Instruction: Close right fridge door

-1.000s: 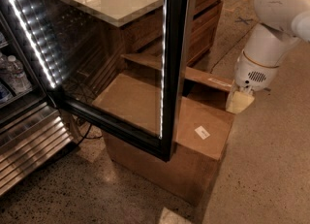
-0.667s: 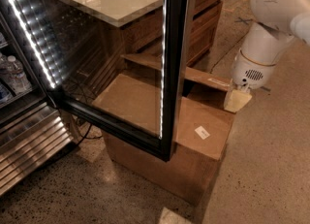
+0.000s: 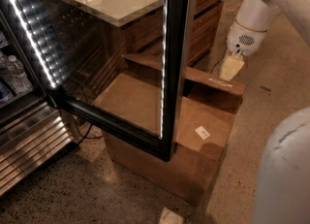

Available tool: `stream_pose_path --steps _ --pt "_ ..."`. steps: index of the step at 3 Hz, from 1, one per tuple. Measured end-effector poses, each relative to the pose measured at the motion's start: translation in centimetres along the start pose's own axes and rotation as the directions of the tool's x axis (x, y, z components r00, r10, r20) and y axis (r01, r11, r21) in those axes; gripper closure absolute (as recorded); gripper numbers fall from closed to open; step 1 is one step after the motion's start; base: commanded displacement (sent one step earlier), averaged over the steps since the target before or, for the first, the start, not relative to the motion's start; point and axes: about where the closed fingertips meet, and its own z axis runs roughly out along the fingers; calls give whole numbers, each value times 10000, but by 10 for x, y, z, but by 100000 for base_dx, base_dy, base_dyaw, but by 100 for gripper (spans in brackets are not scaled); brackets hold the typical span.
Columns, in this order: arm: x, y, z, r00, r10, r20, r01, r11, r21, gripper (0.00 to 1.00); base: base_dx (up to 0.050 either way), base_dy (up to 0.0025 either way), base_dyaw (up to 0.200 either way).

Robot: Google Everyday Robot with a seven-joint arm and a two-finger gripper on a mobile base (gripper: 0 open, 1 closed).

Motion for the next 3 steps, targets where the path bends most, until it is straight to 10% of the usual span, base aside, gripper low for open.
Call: stream_pose_path --steps 3 --pt "-7 -13 -9 9979 -160 626 60 9876 1566 100 0 0 0"
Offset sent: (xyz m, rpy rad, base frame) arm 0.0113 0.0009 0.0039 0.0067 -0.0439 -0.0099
